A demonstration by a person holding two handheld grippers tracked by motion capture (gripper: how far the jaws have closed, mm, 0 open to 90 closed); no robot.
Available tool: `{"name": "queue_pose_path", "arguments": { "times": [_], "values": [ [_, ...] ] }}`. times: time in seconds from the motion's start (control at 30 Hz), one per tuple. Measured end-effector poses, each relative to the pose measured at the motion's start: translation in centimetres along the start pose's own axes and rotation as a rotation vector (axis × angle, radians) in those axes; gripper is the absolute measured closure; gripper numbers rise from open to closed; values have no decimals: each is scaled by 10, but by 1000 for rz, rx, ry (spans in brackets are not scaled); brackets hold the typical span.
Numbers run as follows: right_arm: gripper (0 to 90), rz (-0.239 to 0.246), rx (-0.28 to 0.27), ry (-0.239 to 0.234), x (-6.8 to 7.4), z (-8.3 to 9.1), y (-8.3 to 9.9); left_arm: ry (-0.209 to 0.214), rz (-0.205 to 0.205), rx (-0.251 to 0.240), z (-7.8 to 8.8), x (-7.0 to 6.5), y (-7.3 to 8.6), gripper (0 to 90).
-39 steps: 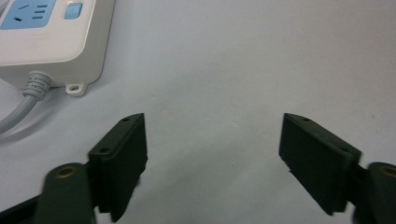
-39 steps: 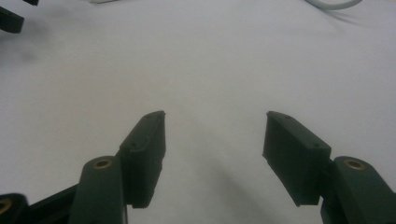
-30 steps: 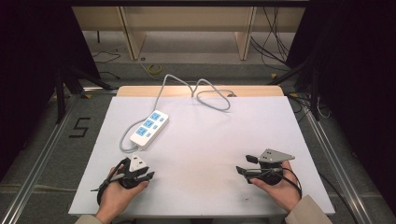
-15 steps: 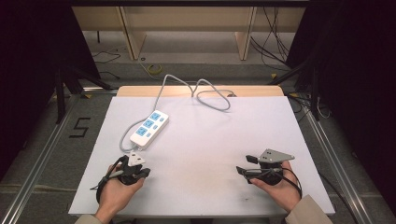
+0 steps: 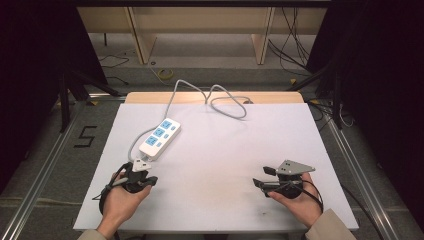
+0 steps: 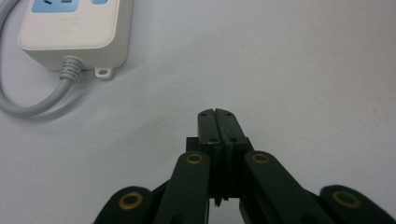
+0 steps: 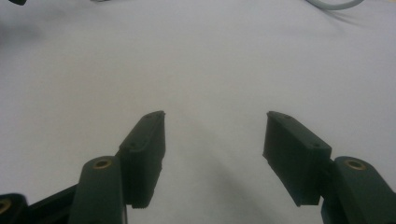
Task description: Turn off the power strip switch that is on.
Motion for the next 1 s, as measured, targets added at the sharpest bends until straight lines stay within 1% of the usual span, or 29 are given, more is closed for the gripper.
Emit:
{"name": "queue_pose_path", "arguments": {
  "times": [0.1,0.13,0.2,0.4,0.5,0.7,0.8,1.0],
  "values": [
    [395,3,0,-1,0,0,0,-4,5,2,-1,2,-1,896],
    [395,3,-3,1,-1,1,0,-5,-2,9,-1,3,-2,896],
    [395,3,-4,2,-1,1,0,-7,4,5,-2,3,-2,896],
    [396,1,-3,4,0,1,0,-21,-1,2,-2,7,-6,896],
    [396,2,-2,2,0,1,0,-38,-14,-2,-3,9,-8,896],
    [396,2,-3,3,0,1,0,-50,-33,8,-4,12,-10,896],
    [396,2,-2,3,0,1,0,-51,-24,6,-5,14,-12,896],
    [396,2,-2,3,0,1,0,-62,-25,14,-5,17,-17,896]
  ]
}}
Point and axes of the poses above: each handheld gripper's, and its own axes: z roughly backward along the jaws, y roughly out of its underside, x roughly to its left, the point moved 5 cm from there along -z, roughly forward along the jaws
